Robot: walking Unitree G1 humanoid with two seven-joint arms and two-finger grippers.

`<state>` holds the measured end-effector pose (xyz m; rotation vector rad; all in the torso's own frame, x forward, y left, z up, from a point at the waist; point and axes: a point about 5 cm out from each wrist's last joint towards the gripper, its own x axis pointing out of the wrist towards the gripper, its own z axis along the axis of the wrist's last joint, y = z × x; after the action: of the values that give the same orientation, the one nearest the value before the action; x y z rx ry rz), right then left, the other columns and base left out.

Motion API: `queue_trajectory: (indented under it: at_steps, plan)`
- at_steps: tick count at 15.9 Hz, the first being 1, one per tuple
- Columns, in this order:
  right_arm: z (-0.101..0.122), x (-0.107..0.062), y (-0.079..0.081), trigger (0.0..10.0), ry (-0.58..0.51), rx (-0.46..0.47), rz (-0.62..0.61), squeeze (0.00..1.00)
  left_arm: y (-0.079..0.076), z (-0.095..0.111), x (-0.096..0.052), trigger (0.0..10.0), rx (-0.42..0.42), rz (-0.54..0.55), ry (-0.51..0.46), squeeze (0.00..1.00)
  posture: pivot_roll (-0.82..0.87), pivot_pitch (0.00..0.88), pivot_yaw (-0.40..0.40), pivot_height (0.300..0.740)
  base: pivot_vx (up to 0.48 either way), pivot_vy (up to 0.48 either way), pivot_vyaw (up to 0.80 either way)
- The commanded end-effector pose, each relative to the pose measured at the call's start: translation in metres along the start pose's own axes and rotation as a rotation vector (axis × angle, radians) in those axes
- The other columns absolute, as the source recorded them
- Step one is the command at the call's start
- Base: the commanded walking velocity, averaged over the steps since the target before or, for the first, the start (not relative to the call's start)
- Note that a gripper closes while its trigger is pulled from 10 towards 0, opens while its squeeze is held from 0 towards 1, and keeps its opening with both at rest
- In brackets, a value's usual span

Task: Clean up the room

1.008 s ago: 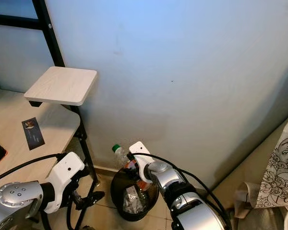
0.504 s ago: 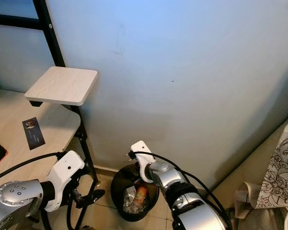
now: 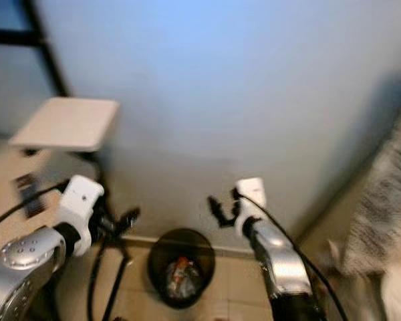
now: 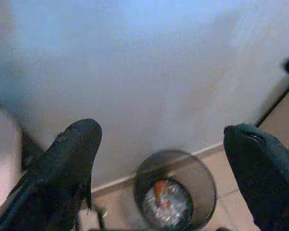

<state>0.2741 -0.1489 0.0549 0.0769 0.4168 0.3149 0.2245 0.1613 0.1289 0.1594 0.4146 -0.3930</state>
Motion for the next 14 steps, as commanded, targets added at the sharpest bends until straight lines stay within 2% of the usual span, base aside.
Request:
queue_trajectory:
  at_steps: [1, 4, 5, 7, 8, 9, 10, 12, 14]
  plan:
    - [0.010, -0.006, 0.001, 10.0, -0.039, 0.019, -0.017, 1.00, 0.014, 0.004, 0.000, 10.0, -0.021, 0.105, -0.029, 0.00, -0.09, 0.000, -0.002, 0.740, 0.000, 0.000, -0.80]
    - [0.018, -0.016, 0.001, 10.0, -0.064, 0.033, -0.065, 1.00, 0.024, 0.000, -0.003, 10.0, -0.066, 0.184, -0.013, 0.00, -0.10, 0.000, 0.016, 0.740, 0.000, 0.000, -0.80]
    - [0.024, -0.025, 0.000, 10.0, -0.085, 0.077, -0.115, 1.00, 0.025, -0.003, -0.005, 10.0, -0.062, 0.201, -0.005, 0.00, -0.09, 0.000, 0.016, 0.740, 0.000, 0.000, -0.80]
    - [0.024, -0.032, 0.001, 10.0, -0.089, 0.091, -0.141, 1.00, 0.028, -0.002, -0.006, 10.0, 0.016, 0.269, -0.013, 0.00, -0.10, 0.000, 0.021, 0.740, 0.000, 0.000, -0.80]
    - [0.023, -0.035, 0.001, 10.0, -0.088, 0.095, -0.155, 1.00, 0.033, -0.002, -0.007, 10.0, 0.000, 0.352, -0.029, 0.00, -0.10, 0.000, 0.027, 0.740, 0.000, 0.000, -0.80]
    - [0.023, -0.037, 0.000, 10.0, -0.090, 0.101, -0.163, 0.07, 0.036, -0.001, -0.008, 10.0, -0.045, 0.381, -0.034, 0.00, -0.10, 0.000, 0.036, 0.740, 0.000, 0.000, -0.80]
    - [0.025, -0.039, 0.000, 10.0, -0.093, 0.107, -0.173, 0.00, 0.036, -0.001, -0.008, 10.0, -0.057, 0.385, -0.030, 0.00, -0.11, 0.000, 0.039, 0.740, 0.000, 0.000, -0.80]
    - [0.026, -0.041, -0.001, 10.0, -0.094, 0.116, -0.184, 0.00, 0.034, 0.003, -0.008, 10.0, -0.012, 0.344, -0.048, 0.00, -0.10, 0.000, 0.030, 0.740, 0.000, 0.000, -0.80]
    - [0.024, -0.043, 0.003, 10.0, -0.082, 0.107, -0.173, 0.00, 0.035, 0.003, -0.008, 10.0, 0.016, 0.362, -0.061, 0.00, -0.08, 0.000, 0.006, 0.740, 0.000, 0.000, -0.80]
